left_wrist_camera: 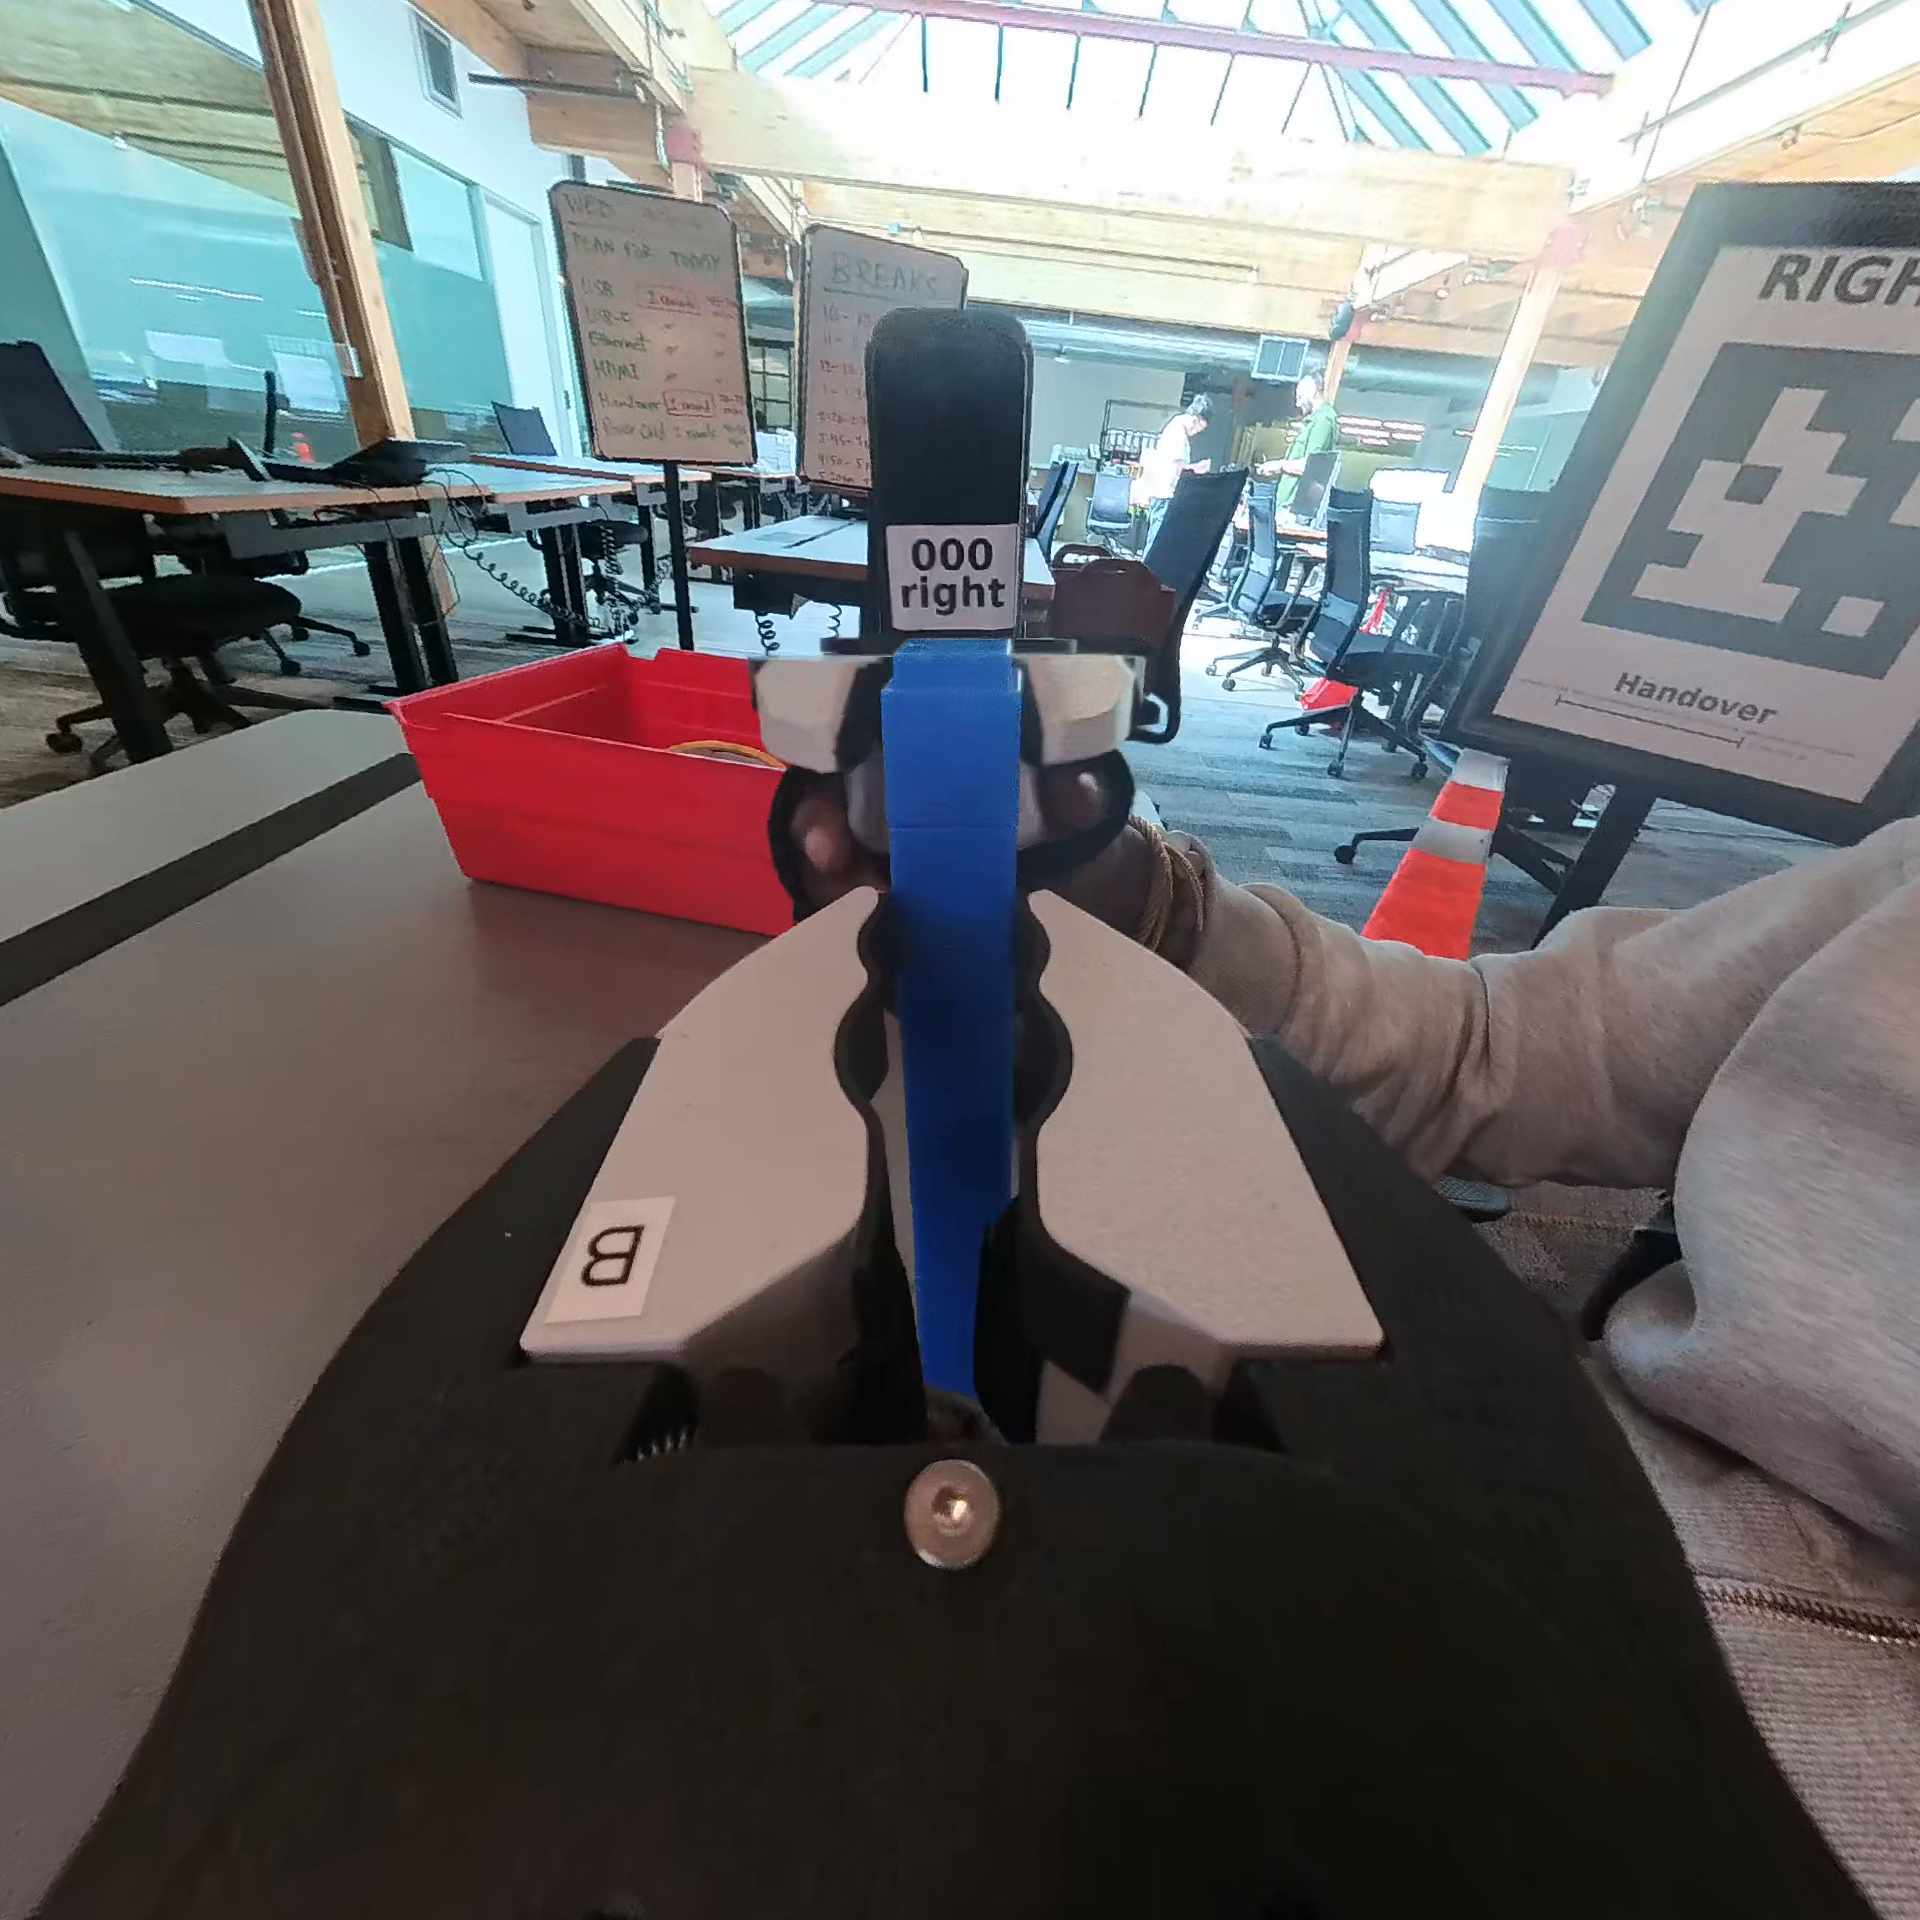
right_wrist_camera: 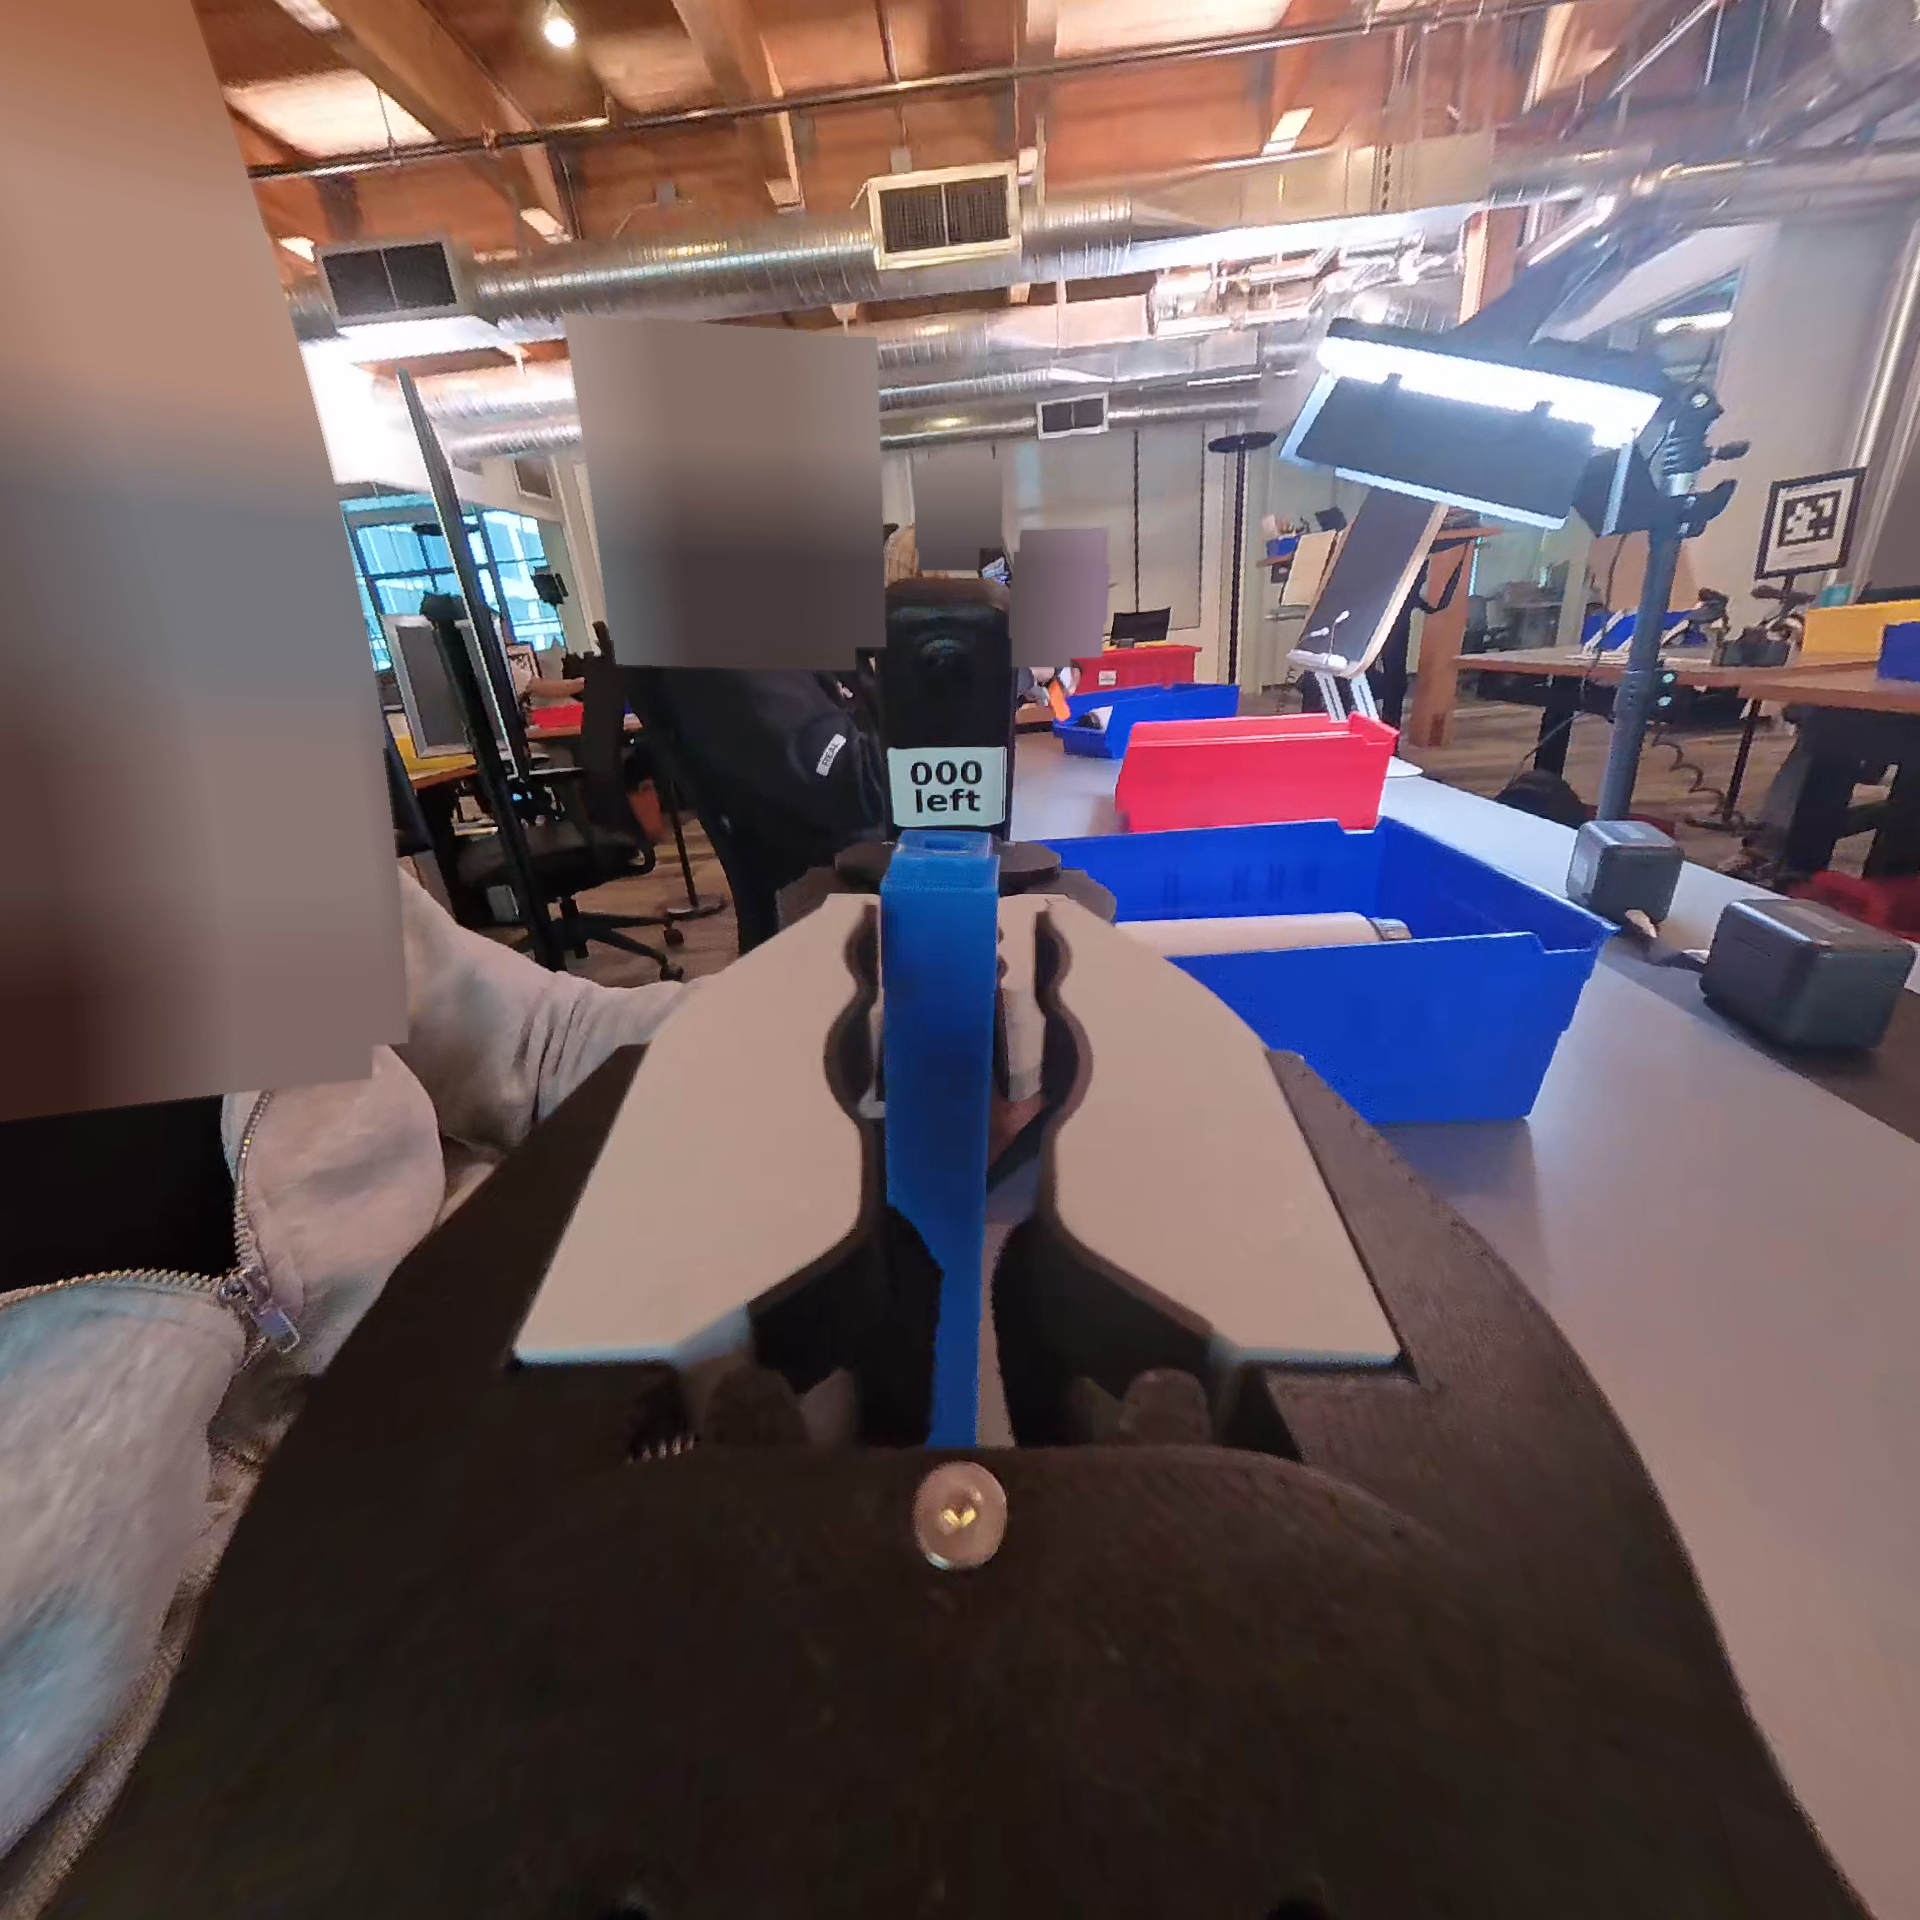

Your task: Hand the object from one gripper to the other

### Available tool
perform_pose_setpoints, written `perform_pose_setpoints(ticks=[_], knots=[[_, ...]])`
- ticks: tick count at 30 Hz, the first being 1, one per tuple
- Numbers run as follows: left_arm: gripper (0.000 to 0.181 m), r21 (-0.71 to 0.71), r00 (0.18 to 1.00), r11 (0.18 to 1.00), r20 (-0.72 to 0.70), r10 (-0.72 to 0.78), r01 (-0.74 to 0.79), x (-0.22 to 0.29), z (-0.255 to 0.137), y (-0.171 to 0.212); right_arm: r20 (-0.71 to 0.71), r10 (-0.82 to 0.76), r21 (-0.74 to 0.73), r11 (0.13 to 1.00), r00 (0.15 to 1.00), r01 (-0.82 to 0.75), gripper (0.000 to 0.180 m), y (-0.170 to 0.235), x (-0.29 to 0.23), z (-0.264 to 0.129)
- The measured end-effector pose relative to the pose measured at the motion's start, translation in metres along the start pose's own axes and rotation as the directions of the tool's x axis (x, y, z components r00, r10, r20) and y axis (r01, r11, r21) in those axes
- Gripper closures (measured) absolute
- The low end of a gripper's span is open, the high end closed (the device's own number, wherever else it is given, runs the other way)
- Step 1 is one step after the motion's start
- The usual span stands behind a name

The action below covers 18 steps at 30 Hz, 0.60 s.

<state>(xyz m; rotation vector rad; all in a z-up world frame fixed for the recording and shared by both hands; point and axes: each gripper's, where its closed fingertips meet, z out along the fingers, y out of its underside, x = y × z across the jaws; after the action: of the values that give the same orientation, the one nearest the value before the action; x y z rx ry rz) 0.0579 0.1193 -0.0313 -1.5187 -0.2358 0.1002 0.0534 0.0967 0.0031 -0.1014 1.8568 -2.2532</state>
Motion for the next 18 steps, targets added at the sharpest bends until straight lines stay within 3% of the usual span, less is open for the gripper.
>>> perform_pose_setpoints(ticks=[1, 8, 11, 18], knots=[[0.159, -0.003, 1.0, 1.0, 0.005, 0.001, -0.001, 0.0, 0.0, 0.001, 0.013, -0.004, -0.006, 1.0, 1.0, 0.004, 0.158, 0.001, -0.002, 0.0], [0.159, 0.007, 1.0, 1.0, 0.005, -0.006, 0.006, 0.0, 0.0, 0.002, 0.012, -0.024, -0.023, 0.999, 1.0, 0.025, 0.158, 0.003, -0.003, 0.0], [0.149, -0.046, 1.0, 0.999, -0.003, -0.015, 0.015, -0.001, 0.0, 0.015, 0.009, -0.039, -0.001, 0.999, 0.999, 0.039, 0.158, -0.001, -0.004, -0.001], [0.159, -0.035, 1.0, 0.999, -0.001, 0.009, -0.009, -0.001, 0.0, 0.015, 0.009, -0.015, 0.054, 0.998, 1.0, 0.014, 0.156, -0.008, -0.004, -0.004]])
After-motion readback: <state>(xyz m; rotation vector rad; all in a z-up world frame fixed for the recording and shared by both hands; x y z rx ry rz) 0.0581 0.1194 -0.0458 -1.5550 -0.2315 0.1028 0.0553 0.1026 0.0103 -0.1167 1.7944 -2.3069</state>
